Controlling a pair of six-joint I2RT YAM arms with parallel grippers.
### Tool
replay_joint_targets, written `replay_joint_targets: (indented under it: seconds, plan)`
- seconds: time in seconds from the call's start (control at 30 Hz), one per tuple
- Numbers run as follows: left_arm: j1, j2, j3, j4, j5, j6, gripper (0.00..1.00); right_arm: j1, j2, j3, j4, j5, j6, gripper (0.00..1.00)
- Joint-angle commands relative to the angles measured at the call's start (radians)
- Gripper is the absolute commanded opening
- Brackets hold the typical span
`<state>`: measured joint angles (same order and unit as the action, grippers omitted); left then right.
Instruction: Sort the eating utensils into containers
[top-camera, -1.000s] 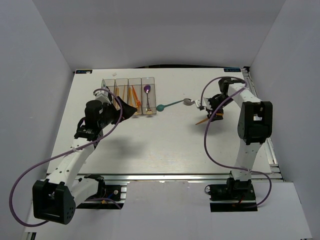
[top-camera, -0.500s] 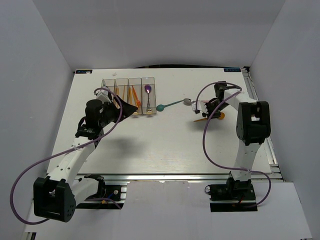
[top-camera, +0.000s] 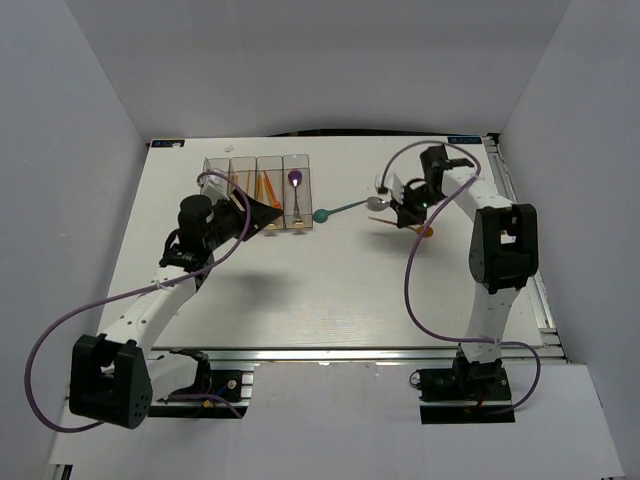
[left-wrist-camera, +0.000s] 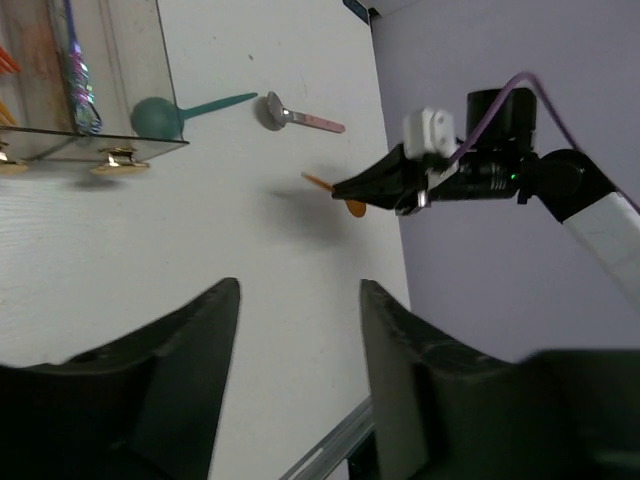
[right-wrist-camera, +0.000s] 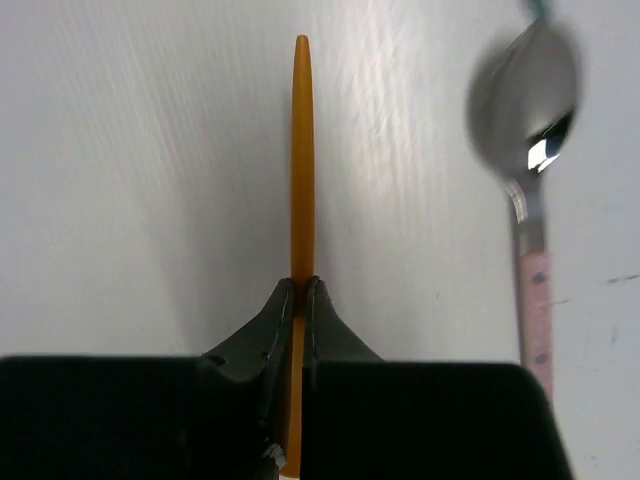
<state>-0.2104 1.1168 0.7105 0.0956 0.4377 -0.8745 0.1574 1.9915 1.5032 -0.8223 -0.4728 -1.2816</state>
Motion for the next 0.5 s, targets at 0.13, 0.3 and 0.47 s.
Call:
replay_joint_targets:
  seconds: [0.13,0.3,0.47]
  plan:
    - [-0.145,0.179,0.091,0.119,0.015,-0.057,0.5,0.111,-0.049,0.142,0.141,-0.398,0.869,0.0]
    - [-0.196,0.281,0.151,0.121,-0.068,-0.077,0.54,0.205,-0.094,0.078,0.368,-0.389,1.254,0.0]
    - [-0.208,0.344,0.214,0.121,-0.114,-0.08,0.58,0.275,-0.099,0.075,0.459,-0.354,1.407,0.0]
